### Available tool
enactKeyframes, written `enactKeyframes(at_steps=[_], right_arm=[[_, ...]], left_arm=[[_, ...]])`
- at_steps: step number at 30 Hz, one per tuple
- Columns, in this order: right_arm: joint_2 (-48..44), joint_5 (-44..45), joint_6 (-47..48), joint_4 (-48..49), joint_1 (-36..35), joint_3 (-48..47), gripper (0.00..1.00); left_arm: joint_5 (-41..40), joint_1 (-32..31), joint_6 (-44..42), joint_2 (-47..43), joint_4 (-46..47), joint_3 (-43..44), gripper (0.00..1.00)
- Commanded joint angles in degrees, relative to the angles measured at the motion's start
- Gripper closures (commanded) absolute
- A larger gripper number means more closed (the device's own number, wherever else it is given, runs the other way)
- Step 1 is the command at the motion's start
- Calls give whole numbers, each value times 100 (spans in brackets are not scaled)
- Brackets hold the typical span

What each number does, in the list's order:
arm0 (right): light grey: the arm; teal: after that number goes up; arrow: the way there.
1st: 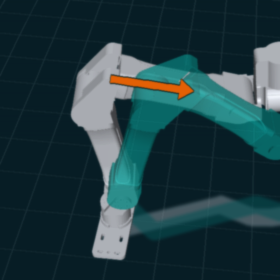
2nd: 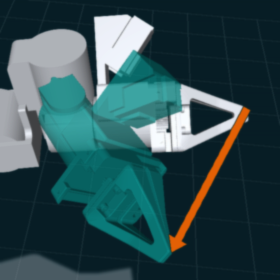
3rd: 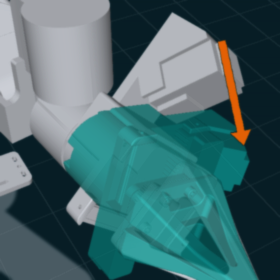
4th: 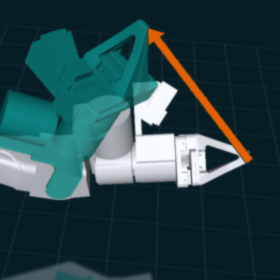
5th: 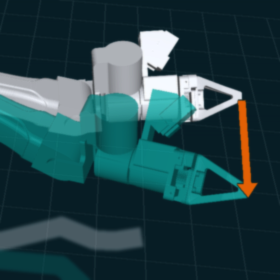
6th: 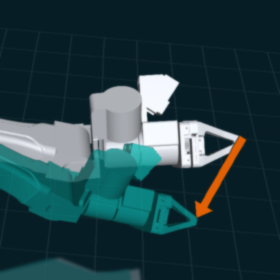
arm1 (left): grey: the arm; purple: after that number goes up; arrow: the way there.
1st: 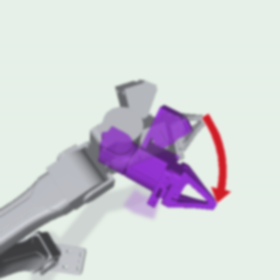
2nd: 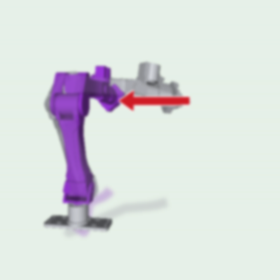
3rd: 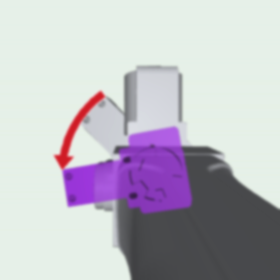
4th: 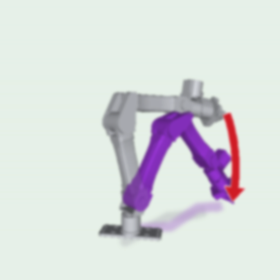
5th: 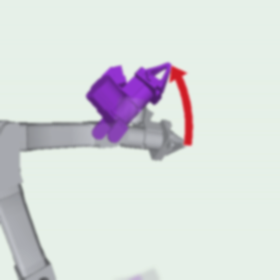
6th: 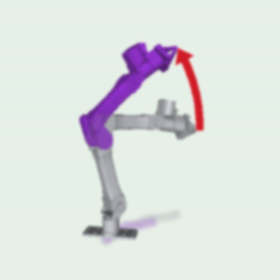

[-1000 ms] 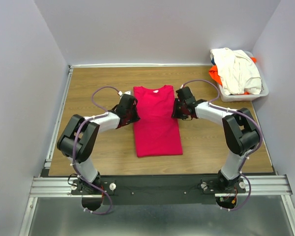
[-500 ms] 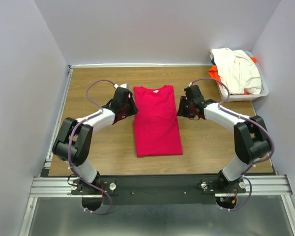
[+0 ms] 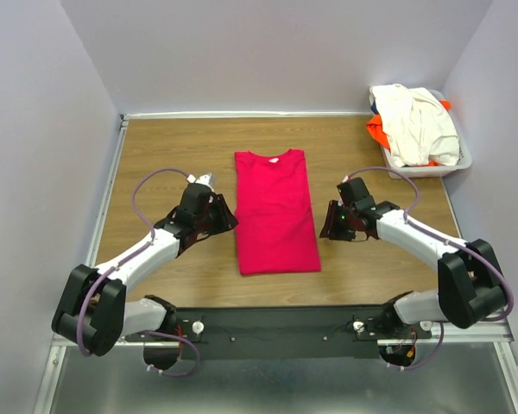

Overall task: Fold and stack the t-shirts
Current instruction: Fold the tshirt

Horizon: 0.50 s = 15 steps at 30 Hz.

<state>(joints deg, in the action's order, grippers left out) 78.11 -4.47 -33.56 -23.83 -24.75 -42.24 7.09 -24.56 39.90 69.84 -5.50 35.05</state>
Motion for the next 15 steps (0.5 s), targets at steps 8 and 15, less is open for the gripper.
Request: enactKeyframes(at_steps=[8,15], right_arm=[[1426,781,367,177,-21,-2007,61],[2156,623,500,309,-21,-2306,63]], left_arm=[[64,-1954,97,977,364,1249,61],[266,-2616,123,2182,1138,1689,70]])
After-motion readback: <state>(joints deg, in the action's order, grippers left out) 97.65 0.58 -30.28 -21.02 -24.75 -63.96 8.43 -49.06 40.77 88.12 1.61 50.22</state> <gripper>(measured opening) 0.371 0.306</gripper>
